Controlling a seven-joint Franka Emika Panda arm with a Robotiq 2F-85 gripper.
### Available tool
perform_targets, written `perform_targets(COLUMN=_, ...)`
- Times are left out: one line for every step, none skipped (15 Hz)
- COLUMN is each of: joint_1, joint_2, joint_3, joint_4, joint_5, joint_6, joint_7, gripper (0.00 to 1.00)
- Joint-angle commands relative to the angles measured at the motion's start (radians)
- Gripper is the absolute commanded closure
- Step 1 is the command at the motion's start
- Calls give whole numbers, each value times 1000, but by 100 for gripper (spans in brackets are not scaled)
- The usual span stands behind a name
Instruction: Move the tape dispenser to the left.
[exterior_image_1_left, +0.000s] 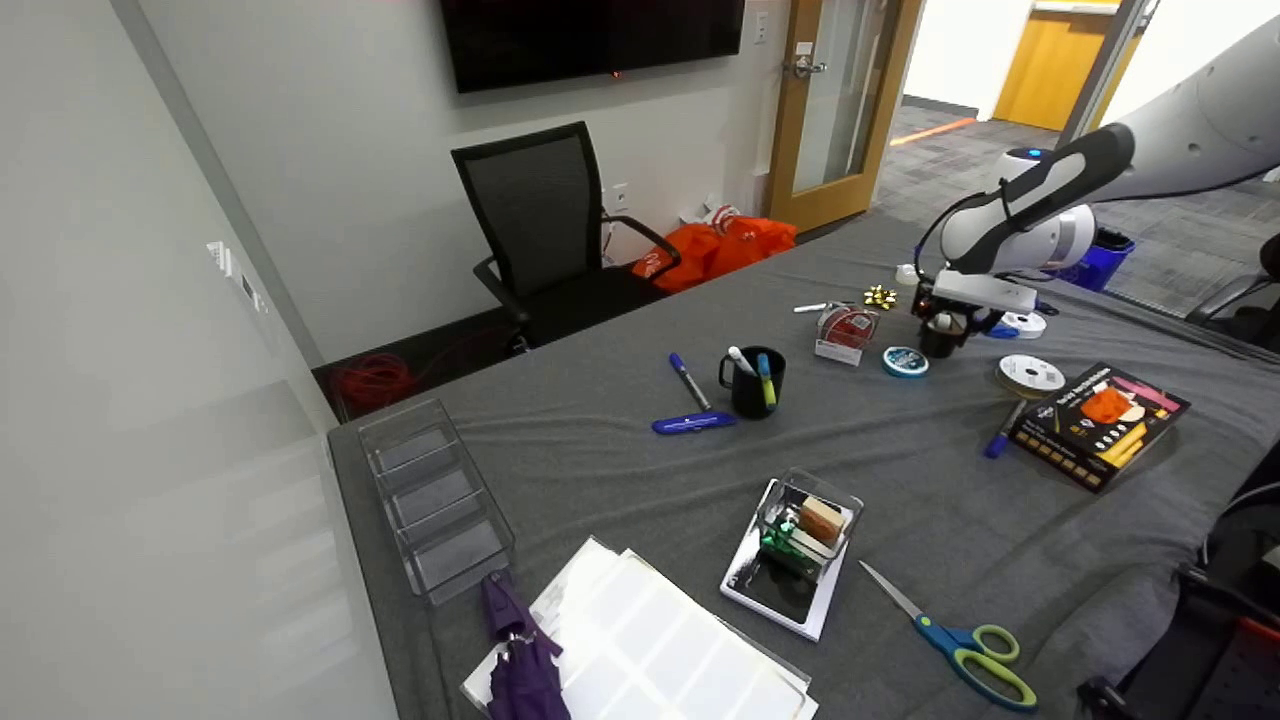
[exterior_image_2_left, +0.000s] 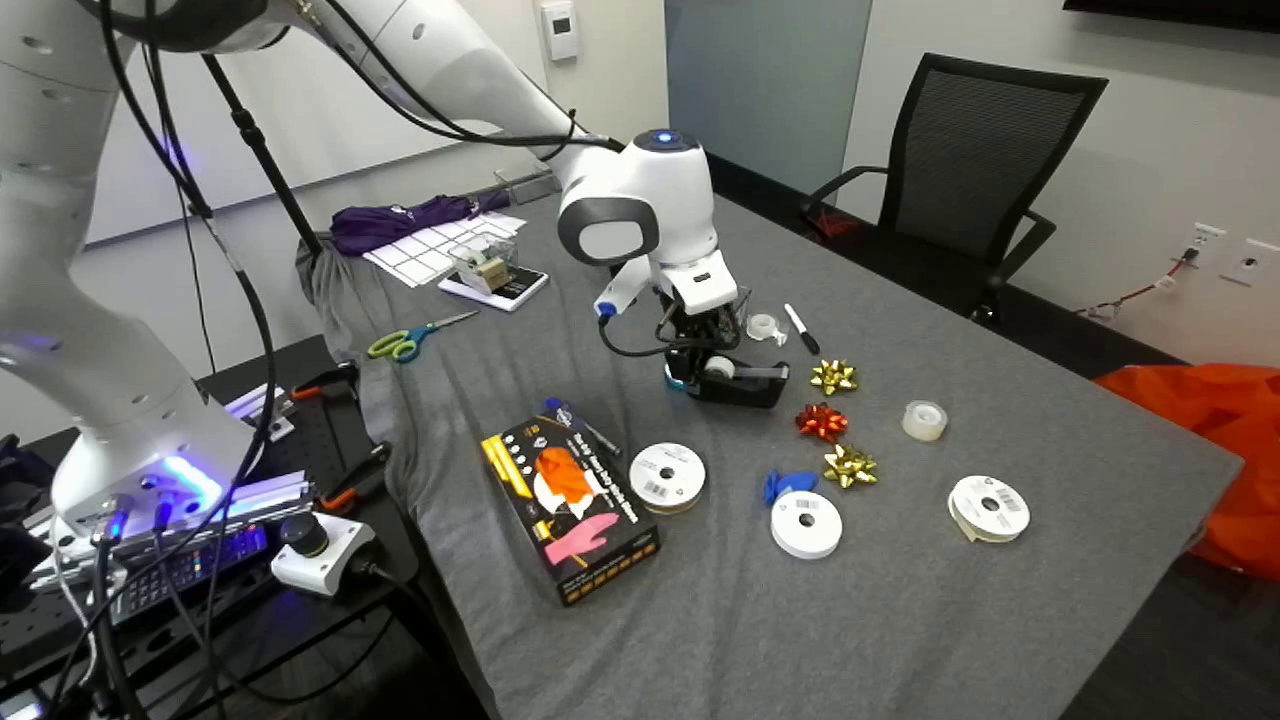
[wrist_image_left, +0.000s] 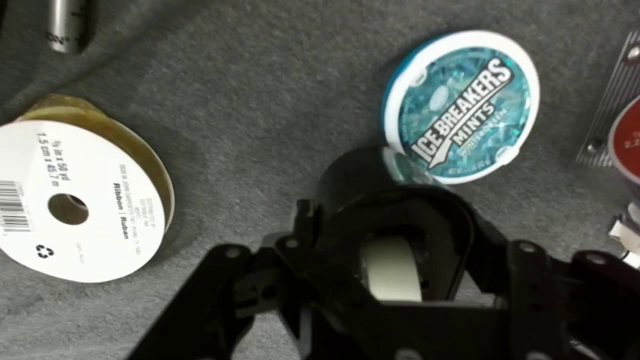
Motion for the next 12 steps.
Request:
perform_targets(joint_1=28, joint_2=-158, joint_3=0, joint_4=-181, joint_5=-24, joint_6=43, joint_7=-35, gripper=56)
perform_targets(joint_1=38, joint_2=-190, joint_3=1, joint_4=-219, joint_5=-35, joint_6=57, joint_7=-42, gripper=56)
perform_targets(joint_1=48, joint_2=-218, joint_3=-1, joint_4=-255, joint_5=-51, joint_6=71, joint_7=-52, gripper=56)
perform_targets(joint_1=50, joint_2=-248, joint_3=8, joint_4=-295, joint_5=-58, joint_6=96, joint_7=-73, gripper=56)
perform_targets(joint_1=38, joint_2=-278, joint_3=32, joint_4=-343, joint_5=-52, joint_6=130, joint_7=-117, gripper=56)
perform_targets(joint_1=20, joint_2=-304, joint_3=62, joint_4=-386, joint_5=-35, joint_6=165, joint_7=-167, gripper=56)
perform_targets(joint_1=2, joint_2=-327, joint_3=92, joint_4=-429, joint_5=-17, joint_6=200, joint_7=-218, gripper=56)
perform_targets(joint_1=-12, joint_2=-345, joint_3=119, joint_4=-474, joint_5=-7, joint_6=235, joint_7=-272, gripper=56)
perform_targets(joint_1=-30, joint_2=-357, joint_3=150, joint_4=-515, joint_5=0, joint_6=274, joint_7=-339, gripper=56)
perform_targets(joint_1=-39, joint_2=-365, joint_3=168, joint_4=-552, joint_5=-4, joint_6=307, joint_7=-388, gripper=56)
perform_targets(joint_1=-50, joint_2=-372, joint_3=186, joint_4=-582, joint_5=-12, joint_6=331, joint_7=-436, gripper=56)
perform_targets(joint_1=-9, joint_2=-311, joint_3=140, joint_4=-488, joint_5=-22, joint_6=268, joint_7=-328, gripper=56)
